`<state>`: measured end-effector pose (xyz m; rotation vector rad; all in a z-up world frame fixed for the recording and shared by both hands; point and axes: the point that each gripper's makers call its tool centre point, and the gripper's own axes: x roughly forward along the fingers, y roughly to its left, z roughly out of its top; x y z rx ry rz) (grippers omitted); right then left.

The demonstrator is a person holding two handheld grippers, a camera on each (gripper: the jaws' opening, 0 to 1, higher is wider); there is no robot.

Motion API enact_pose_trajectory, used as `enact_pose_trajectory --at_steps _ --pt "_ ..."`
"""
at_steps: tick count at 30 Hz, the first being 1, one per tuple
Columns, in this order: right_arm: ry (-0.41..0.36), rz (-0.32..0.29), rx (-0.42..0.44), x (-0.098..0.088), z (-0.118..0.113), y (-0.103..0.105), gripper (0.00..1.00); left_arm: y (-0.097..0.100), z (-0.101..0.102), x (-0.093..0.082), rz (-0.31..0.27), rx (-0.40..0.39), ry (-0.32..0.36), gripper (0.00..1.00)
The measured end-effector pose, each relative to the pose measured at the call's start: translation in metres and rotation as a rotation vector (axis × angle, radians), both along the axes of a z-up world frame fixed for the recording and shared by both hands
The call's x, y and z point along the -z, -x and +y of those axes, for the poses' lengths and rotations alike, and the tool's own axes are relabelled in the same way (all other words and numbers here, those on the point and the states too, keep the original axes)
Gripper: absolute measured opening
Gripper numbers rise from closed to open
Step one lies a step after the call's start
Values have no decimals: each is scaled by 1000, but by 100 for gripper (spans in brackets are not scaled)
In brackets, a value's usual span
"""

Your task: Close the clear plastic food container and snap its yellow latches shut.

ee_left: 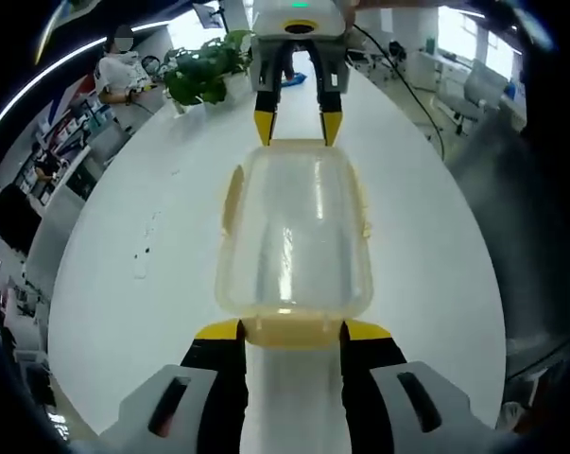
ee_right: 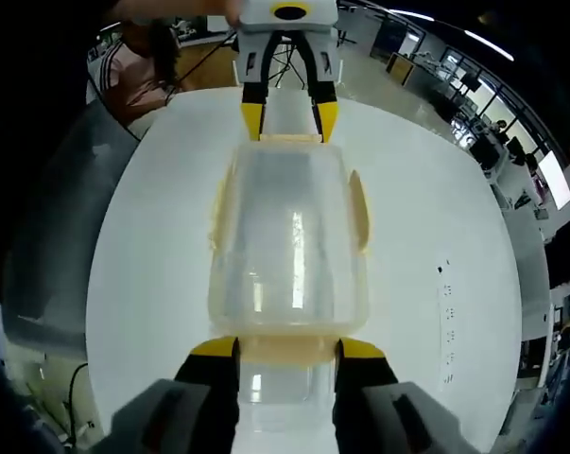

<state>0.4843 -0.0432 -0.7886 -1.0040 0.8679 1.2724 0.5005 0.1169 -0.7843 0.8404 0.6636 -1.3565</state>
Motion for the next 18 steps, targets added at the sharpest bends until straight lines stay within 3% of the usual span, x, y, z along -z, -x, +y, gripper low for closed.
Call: enact_pose_trajectory --at_steps 18 --pt "22 3 6 4 -29 4 36 4 -29 5 3 2 9 35"
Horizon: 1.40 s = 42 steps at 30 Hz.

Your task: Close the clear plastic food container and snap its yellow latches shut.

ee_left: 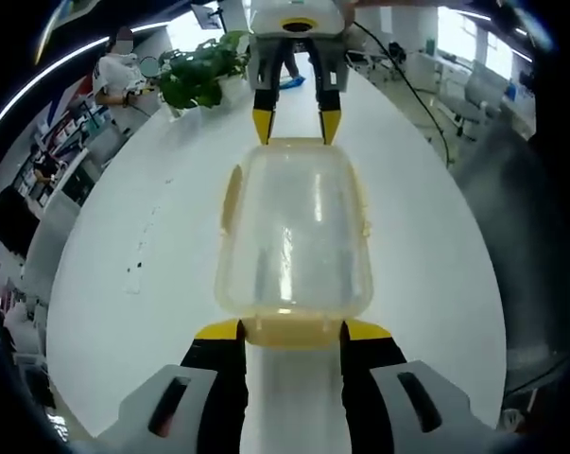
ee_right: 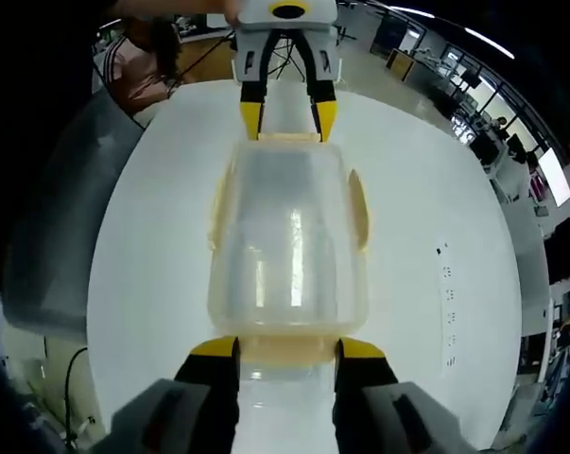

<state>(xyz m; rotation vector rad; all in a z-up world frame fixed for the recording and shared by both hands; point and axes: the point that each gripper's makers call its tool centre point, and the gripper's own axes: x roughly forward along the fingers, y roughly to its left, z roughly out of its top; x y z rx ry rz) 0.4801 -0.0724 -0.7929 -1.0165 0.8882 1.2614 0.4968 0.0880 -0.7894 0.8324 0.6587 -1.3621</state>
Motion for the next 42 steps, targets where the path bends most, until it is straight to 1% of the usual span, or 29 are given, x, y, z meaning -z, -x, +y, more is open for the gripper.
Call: enact_pose_trajectory --at_steps 7,13,16,20,26,29,32,42 --pt "4 -4 8 2 -11 0 36 0 -11 3 -7 8 -5 35" --pt "22 -3 10 6 -21 3 36 3 -21 7 7 5 2 35" --pt "19 11 22 8 -27 4 36 4 -26 10 20 5 10 35" --pt "28 15 26 11 -32 4 36 3 -32 13 26 4 17 35" --pt "59 22 22 18 -44 2 36 3 -43 16 36 1 25 35" --pt "73 32 26 20 -54 2 36 3 -53 18 50 -2 35 35" --pt "85 40 26 22 -60 4 36 6 -59 20 59 -1 39 35" --pt "115 76 17 27 -70 8 36 9 -69 24 74 6 31 36"
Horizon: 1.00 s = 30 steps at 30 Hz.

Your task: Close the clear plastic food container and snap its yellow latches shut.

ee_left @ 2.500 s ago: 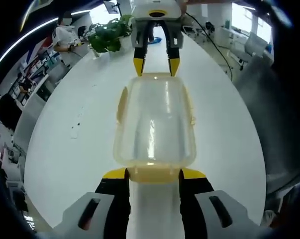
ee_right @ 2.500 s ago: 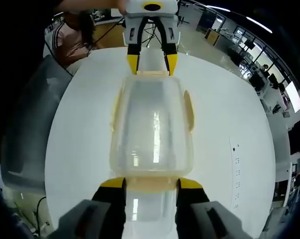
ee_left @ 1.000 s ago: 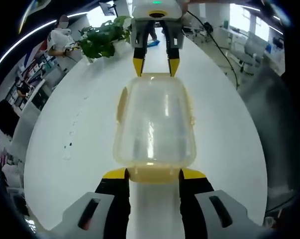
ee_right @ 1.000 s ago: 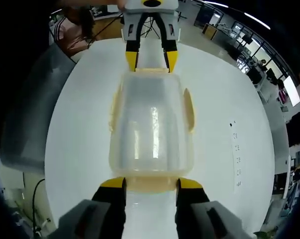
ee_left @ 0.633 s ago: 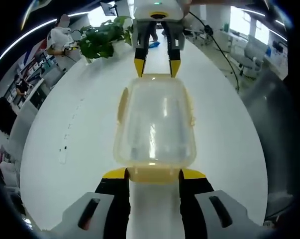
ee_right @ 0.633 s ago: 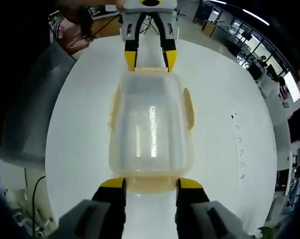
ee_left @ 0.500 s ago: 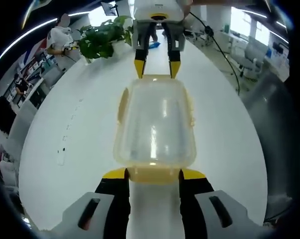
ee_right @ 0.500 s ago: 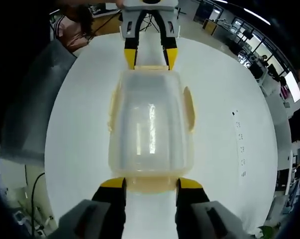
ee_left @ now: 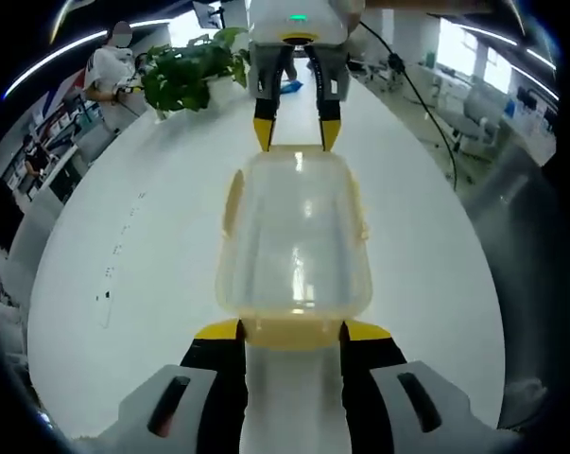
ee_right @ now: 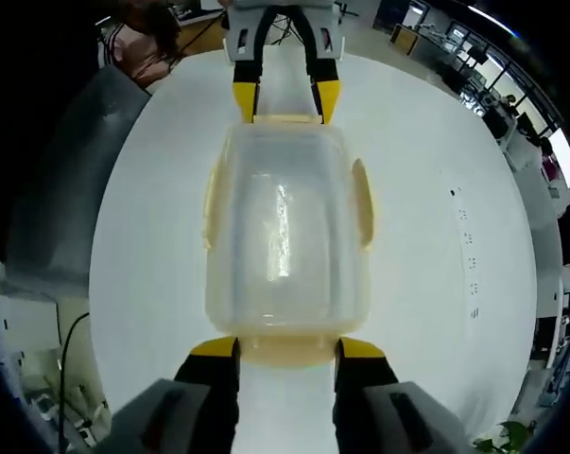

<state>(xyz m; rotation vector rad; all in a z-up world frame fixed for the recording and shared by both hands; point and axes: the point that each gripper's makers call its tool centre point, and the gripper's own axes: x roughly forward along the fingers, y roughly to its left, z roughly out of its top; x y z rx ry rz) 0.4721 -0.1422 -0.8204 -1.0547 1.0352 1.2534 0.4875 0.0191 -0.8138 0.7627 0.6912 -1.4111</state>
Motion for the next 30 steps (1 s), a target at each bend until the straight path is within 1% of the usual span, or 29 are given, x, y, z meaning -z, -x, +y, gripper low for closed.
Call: enact_pose_trajectory --at_steps 5,6,9,12,20,22,27,30 --pt "12 3 -4 3 -3 -1 36 -1 -3 5 17 2 4 36" --pt "8 9 -3 4 -3 -1 36 -1 -2 7 25 3 -5 36" --pt "15 10 -13 7 -2 -2 36 -1 -1 10 24 13 -19 36" --pt "35 10 -35 10 -2 -1 36 -1 -2 10 32 10 -13 36" --pt "44 23 -39 11 -3 -2 36 -1 -2 14 44 18 -19 36" --pt "57 24 -48 16 -4 -2 36 -1 -2 14 49 18 -19 36" --pt "59 13 -53 15 -5 -1 37 1 -3 14 49 13 -29 36" --pt "54 4 -45 18 -6 -1 37 1 -3 14 50 8 -33 36"
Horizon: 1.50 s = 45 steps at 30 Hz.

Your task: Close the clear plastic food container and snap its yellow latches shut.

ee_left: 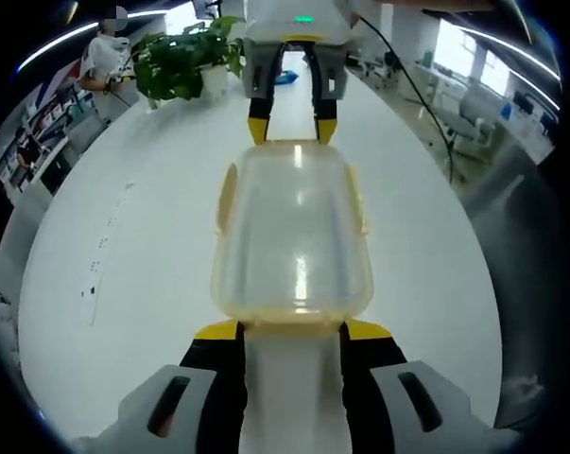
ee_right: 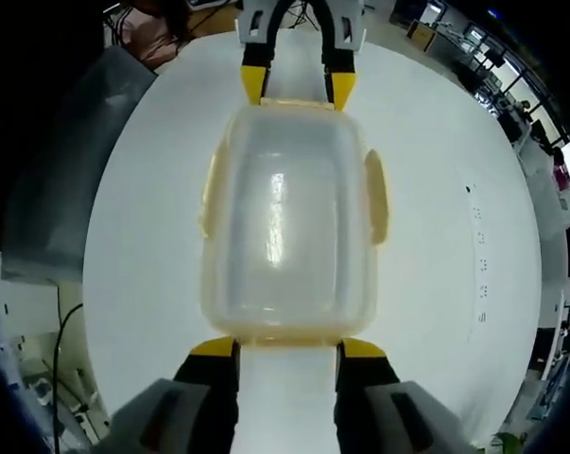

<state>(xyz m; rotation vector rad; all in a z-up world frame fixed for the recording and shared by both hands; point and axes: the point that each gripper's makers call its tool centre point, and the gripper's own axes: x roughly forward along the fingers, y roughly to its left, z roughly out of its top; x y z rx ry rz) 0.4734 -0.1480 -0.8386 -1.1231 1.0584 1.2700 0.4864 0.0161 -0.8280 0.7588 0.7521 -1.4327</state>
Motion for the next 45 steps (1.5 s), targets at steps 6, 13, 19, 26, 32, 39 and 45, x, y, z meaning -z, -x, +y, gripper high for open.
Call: enact_pose_trajectory --at_steps 6,13,19,26,32,39,45 --pt "4 -40 12 6 5 1 40 4 3 0 -1 -3 -7 36" --pt "-20 -23 24 7 18 9 40 10 18 1 2 18 -6 37" --pt "-54 8 35 7 38 15 41 14 35 15 -25 67 -67 38" --pt "-56 16 31 6 54 18 41 18 52 14 -4 41 -51 39" --pt "-73 33 42 8 71 29 42 26 70 15 2 53 -61 39" --pt "-83 55 69 9 88 34 43 25 83 16 -1 53 -70 40" --pt "-109 55 78 11 93 39 43 30 91 15 7 54 -70 40"
